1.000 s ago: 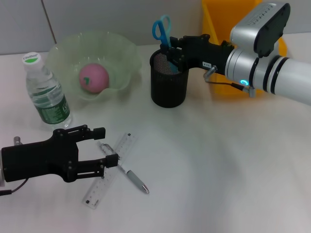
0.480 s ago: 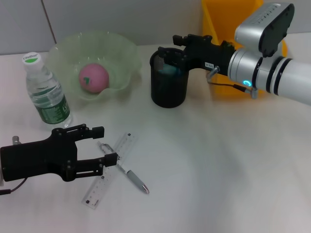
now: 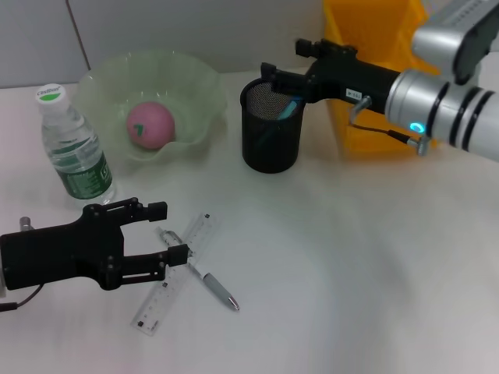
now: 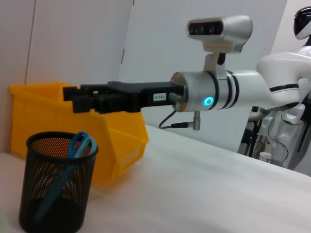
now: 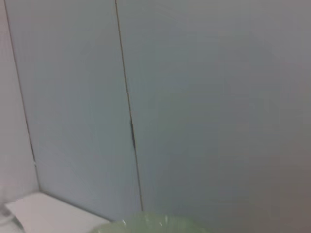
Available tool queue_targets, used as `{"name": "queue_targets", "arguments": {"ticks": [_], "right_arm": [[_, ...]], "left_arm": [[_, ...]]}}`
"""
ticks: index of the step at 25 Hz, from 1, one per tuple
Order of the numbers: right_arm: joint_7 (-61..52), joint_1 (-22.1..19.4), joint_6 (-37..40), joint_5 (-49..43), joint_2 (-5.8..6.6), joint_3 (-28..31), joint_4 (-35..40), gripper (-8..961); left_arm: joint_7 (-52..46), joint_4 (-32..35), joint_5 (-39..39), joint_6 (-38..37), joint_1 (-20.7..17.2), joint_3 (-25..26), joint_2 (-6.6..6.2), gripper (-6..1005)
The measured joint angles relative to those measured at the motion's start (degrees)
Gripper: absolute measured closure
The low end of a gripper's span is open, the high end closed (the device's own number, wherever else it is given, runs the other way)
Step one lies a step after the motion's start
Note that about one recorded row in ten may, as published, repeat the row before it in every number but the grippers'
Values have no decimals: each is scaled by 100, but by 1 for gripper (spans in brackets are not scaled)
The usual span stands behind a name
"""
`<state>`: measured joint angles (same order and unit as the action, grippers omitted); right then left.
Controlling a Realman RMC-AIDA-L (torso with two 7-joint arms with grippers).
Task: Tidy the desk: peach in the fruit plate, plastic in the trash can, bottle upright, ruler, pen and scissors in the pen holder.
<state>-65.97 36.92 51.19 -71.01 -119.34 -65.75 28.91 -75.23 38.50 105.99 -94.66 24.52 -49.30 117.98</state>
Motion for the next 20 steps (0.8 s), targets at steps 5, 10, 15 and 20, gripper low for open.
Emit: {"name": "queue_targets", "arguments": {"ticks": [5, 10, 15, 20], "right_arm": [[-417, -390, 524, 7, 22, 16, 485, 129], [-1277, -827, 1679, -400, 245, 16, 1014, 134], [-1764, -1115, 2971, -974, 594, 103, 1268, 136], [-2066, -1150, 3941, -2091, 760, 544, 1314, 136]], "left_arm": [[0, 0, -1, -6, 2, 0, 1, 191], [9, 0, -1, -26, 7, 0, 3, 191], [9, -2, -1, -42, -31, 0, -19, 191], [8, -19, 0, -13, -34, 0, -22, 190]]}}
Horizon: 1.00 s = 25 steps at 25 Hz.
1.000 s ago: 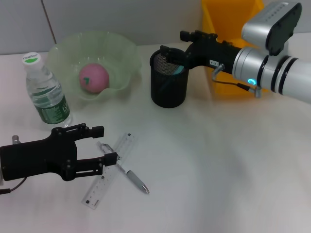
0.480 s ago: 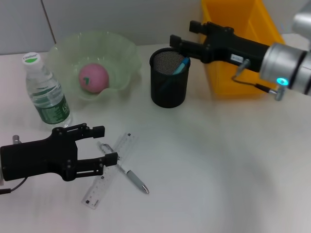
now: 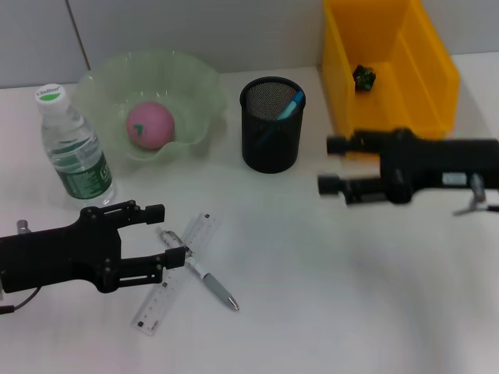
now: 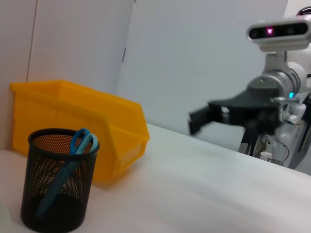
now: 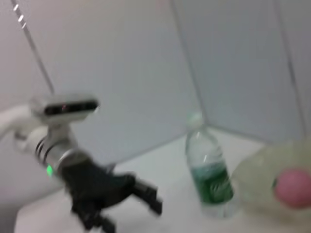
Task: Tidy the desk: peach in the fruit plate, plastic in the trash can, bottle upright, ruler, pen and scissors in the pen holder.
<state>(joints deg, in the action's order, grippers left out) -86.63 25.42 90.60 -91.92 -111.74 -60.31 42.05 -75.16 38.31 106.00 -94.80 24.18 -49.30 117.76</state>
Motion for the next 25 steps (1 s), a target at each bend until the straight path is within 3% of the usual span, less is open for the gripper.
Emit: {"name": "queue_targets", "arguments": {"ticks": [8, 14, 16, 20, 21, 22, 23, 25], "right_arm": [[-102, 21, 565, -1453, 3, 355, 122, 138], [-215, -23, 625, -1994, -13, 415, 356, 138], [-255, -75, 631, -2212, -30, 577, 455, 139], [-256, -94, 635, -2337, -31, 699, 471, 139], [-255, -94, 638, -2376, -28, 720, 478, 139], [-249, -94, 640, -2416, -24, 732, 492, 140], [-244, -93, 643, -2501, -23, 739, 528, 140], [-240, -93, 642, -2547, -23, 740, 542, 140]], "left_arm": [[-165, 35, 8, 154, 40, -9, 41, 190], [-581, 127, 18, 285, 188, -150, 75, 191], [-2136, 698, 38, 876, 413, -1187, 89, 191], [-2136, 698, 38, 876, 413, -1187, 89, 191], [-3535, 1552, 226, 1374, 447, -2095, 76, 191], [-3535, 1552, 226, 1374, 447, -2095, 76, 191], [-4416, 2153, 617, 1613, 464, -2476, 80, 191], [-4416, 2153, 617, 1613, 464, -2476, 80, 191]]}}
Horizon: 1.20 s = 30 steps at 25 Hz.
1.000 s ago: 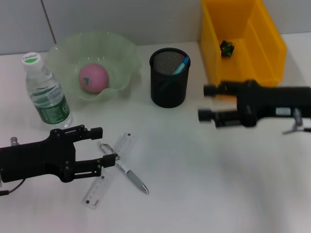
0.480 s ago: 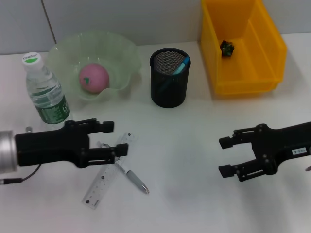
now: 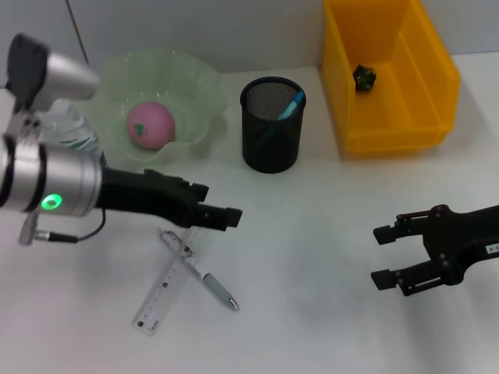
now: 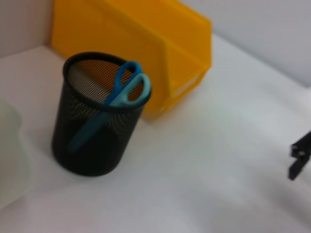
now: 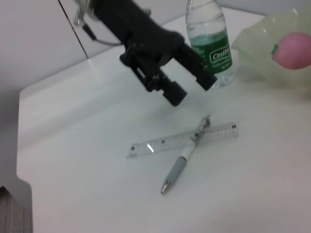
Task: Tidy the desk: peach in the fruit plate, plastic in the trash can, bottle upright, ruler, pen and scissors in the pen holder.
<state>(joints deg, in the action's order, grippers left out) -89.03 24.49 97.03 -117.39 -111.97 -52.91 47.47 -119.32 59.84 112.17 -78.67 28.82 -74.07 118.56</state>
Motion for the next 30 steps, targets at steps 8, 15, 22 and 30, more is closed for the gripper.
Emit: {"name": "queue_targets", "arguments": {"ticks": [8, 15, 22, 30], "right_arm": [[4, 15, -15, -337, -13, 61, 135, 141], [-66, 46, -3, -402, 2, 70, 183, 142], [-155, 54, 5, -441, 0, 70, 219, 143], [-190, 153, -33, -623, -98, 70, 219, 145]], "left_arm": [[-3151, 1103, 2001, 167, 794, -1066, 30, 190], [-4082, 908, 2663, 332, 1212, -1656, 58, 190], [-4484, 780, 2936, 741, 1252, -2162, 66, 190], [-4543, 377, 2933, 997, 1301, -2273, 64, 191]]}}
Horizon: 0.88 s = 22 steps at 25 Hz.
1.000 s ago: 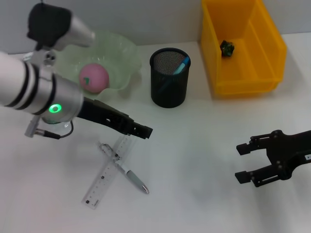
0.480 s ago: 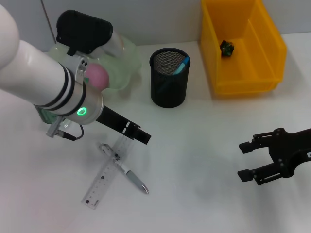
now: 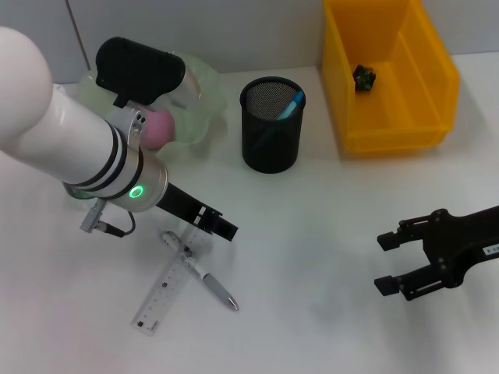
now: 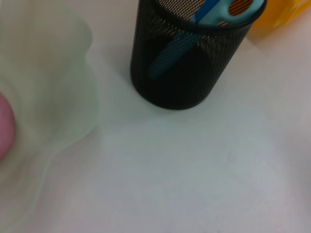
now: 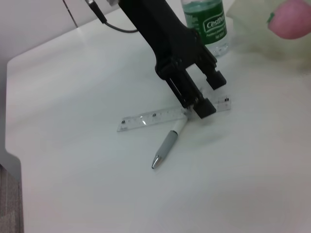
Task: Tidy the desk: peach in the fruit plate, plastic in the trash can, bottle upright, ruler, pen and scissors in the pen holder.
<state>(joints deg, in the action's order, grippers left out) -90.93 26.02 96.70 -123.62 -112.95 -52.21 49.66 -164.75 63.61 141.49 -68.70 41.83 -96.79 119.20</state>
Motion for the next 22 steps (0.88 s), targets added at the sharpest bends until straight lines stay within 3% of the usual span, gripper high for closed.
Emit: {"name": "queue_targets", "arguments": {"ticks": [22], "right_arm": [[-4, 137, -11, -5, -76, -7, 8, 148]], "left_arm": [[123, -305, -1, 313, 46, -125, -2, 193]]}}
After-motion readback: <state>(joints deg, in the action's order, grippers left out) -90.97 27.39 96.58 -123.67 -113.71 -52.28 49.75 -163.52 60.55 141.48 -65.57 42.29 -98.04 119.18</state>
